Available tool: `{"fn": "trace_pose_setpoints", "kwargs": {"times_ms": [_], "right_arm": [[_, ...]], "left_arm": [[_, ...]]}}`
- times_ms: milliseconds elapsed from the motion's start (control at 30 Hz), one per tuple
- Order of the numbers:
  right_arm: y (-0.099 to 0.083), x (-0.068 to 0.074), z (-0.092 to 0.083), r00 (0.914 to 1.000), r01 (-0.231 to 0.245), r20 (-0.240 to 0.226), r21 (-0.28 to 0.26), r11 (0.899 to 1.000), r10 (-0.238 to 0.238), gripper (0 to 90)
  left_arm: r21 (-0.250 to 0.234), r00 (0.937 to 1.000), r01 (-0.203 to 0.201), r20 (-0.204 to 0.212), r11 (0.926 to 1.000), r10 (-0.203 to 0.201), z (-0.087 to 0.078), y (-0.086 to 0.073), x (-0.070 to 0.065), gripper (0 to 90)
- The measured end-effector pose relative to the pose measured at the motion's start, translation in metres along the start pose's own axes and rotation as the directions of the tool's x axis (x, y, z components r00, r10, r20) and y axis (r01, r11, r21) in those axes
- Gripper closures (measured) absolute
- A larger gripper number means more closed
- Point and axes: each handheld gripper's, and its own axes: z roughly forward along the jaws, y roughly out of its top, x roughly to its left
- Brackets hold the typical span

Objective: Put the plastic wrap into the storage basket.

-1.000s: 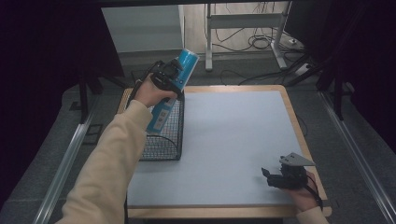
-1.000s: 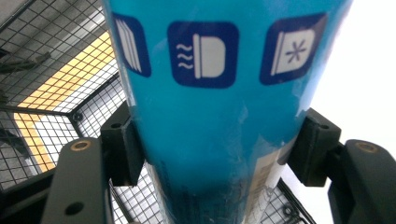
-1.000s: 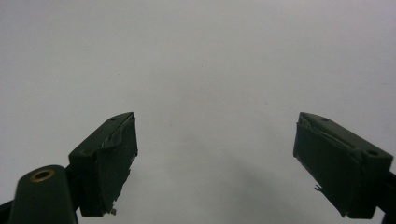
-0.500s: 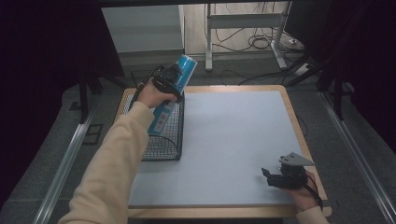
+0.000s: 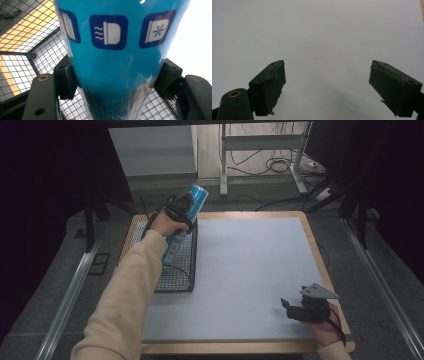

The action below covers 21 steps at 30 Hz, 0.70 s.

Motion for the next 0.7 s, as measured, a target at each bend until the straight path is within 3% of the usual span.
{"fn": "trace_pose_setpoints", "kwargs": {"times_ms": [367, 700], "right_arm": [[0.0, 0.001, -0.001, 1.0, 0.006, 0.0, -0.004, 1.0, -0.006, 13.7], [0.0, 0.001, 0.0, 0.9999, 0.009, -0.009, 0.002, 1.0, -0.009, 13.7]], "left_arm": [[0.014, 0.9993, 0.033, -0.02, 0.9994, -0.032, 0.019, 0.007, 0.007, 31.8], [0.04, 0.9985, 0.026, -0.05, 0.9989, -0.024, 0.03, 0.009, 0.009, 31.8]]}}
